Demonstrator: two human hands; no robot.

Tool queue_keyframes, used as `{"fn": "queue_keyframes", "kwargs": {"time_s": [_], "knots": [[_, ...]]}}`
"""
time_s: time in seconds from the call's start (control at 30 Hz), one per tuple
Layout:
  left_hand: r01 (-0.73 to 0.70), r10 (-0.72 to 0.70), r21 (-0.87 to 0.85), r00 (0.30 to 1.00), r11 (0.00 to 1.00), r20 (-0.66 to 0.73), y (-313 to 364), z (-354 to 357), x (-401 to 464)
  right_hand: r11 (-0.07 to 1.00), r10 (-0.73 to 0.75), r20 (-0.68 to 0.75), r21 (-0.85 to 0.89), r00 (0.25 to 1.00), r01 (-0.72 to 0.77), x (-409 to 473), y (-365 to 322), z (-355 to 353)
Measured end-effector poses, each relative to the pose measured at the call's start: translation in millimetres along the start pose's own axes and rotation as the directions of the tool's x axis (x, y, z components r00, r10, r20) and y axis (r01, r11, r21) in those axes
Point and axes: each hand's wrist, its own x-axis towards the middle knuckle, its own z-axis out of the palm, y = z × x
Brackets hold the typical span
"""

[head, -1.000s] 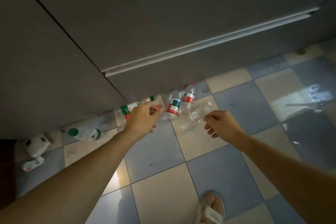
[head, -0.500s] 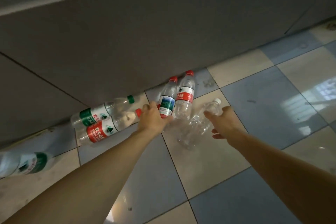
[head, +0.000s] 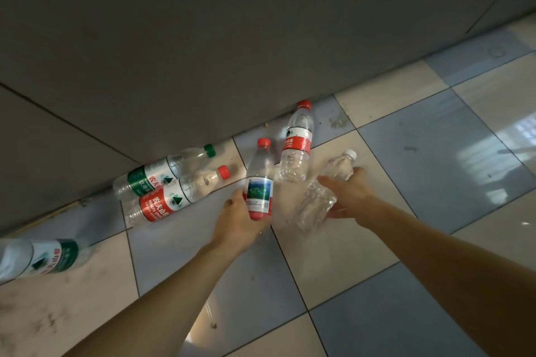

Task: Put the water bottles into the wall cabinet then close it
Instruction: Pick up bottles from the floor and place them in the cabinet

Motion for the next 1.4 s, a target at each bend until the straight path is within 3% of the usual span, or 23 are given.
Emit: {"fn": "queue_keyframes", "kwargs": {"time_s": [0.2,0.4,0.5,0.7,0.87,0.97,1.1,1.2,1.4], "knots": [[0.055,-0.059,0.03,0.99,0.998,0.13,-29,1,-28,0.991,0.006,0.054,-0.131,0.999,0.001,-6,16,1],[-0.002,0.004,0.062,1.0,0.998,-0.03,-6,-15,13,0.955,-0.022,-0.011,-0.296,1.0,0.017,-8,7,3],[-0.027,0.039,0.108,0.993,0.994,-0.108,11,-14,36,0.968,-0.032,-0.049,-0.251,0.998,0.019,0,2,2],[-0.015,0.033,0.15,0.992,0.989,-0.118,22,-7,50,0.982,-0.01,-0.023,-0.189,1.0,0.005,8,6,5],[-0.171,0.167,-0.016,0.974,0.985,-0.153,24,-17,41,0.982,-0.113,-0.001,-0.15,0.994,0.111,1,5,-2],[-0.338,0.311,-0.099,0.925,0.936,-0.217,33,-30,34,0.917,-0.351,-0.004,-0.203,0.936,0.343,-12,-2,-9],[-0.493,0.435,-0.142,0.847,0.859,-0.305,43,-42,21,0.715,-0.631,0.04,-0.358,0.774,0.601,-34,-12,-19],[-0.573,0.506,-0.141,0.795,0.807,-0.335,48,-44,13,0.623,-0.708,0.085,-0.39,0.701,0.678,-45,-13,-19],[-0.676,0.594,-0.083,0.694,0.732,-0.406,45,-33,5,0.577,-0.739,0.07,-0.449,0.67,0.682,-46,2,-15]]}}
